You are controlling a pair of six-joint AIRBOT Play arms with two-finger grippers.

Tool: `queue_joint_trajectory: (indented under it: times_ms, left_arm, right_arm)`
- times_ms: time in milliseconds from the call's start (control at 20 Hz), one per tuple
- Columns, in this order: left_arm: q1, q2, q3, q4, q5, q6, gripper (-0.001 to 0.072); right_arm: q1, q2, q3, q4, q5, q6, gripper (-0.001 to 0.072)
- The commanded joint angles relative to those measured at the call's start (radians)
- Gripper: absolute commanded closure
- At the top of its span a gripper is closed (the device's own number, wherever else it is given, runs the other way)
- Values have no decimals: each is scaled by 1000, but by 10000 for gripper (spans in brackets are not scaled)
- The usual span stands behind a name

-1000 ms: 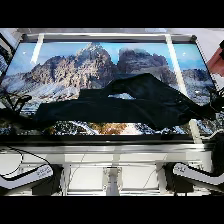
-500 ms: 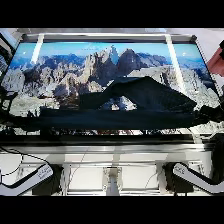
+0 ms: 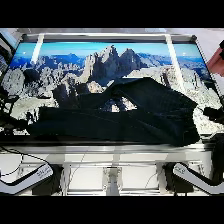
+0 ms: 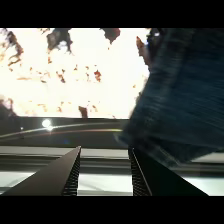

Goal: Fold the clothes and pants, and hang the long-sleeved shirts on hangers.

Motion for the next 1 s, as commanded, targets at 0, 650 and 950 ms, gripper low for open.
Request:
queue_joint_trajectory:
  times_ms: [0, 650, 950]
  left_arm:
    - [1, -4, 0, -95, -18, 72, 337]
    - [0, -148, 178, -581, 43, 128, 227]
    - [-14, -273, 179, -659, 74, 129, 228]
  right_arm:
    - [1, 1, 0, 7, 42, -31, 419]
    - [1, 1, 0, 307, 78, -109, 368]
    - [1, 1, 0, 307, 78, -110, 368]
